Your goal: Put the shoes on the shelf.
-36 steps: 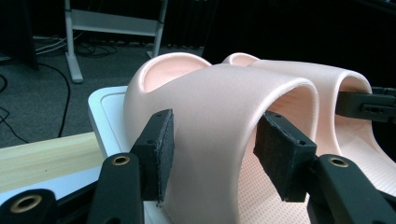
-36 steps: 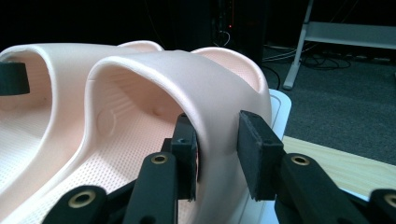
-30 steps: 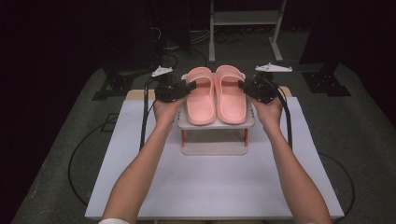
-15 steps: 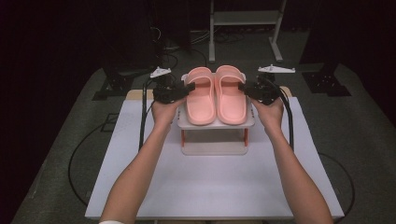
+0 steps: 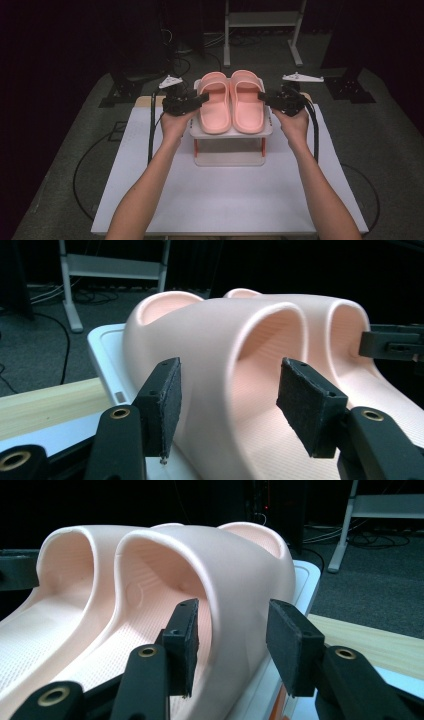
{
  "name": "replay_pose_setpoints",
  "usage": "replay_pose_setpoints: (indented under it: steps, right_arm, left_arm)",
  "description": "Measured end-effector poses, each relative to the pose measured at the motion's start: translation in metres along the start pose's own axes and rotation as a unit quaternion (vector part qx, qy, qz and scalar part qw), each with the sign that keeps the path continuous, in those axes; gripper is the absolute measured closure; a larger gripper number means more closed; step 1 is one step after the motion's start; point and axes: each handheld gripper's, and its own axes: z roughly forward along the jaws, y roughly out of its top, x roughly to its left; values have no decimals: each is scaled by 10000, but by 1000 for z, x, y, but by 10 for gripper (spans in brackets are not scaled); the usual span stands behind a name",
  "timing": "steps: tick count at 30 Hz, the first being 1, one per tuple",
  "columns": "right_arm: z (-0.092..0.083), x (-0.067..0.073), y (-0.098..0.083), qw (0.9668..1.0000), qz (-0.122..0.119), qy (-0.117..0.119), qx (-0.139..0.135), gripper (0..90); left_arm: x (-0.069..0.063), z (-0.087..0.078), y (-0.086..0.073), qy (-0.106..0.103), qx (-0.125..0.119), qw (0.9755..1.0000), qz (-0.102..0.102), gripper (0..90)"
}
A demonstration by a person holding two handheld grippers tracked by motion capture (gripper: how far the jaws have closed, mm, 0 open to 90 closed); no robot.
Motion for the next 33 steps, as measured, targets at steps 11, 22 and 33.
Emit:
replay_pose_setpoints:
  steps: [11, 22, 33]
  right_arm:
    - [-11, 3, -8, 9999, -16, 167, -27, 533]
    - [-16, 13, -15, 9995, -94, 304, -39, 521]
    - [-24, 18, -26, 9994, -152, 326, -27, 532]
  left_arm:
    - [-3, -9, -7, -96, -47, 9999, -19, 419]
    - [-11, -19, -14, -100, -43, 9999, 109, 419]
    - [-19, -22, -23, -129, -11, 9997, 185, 425]
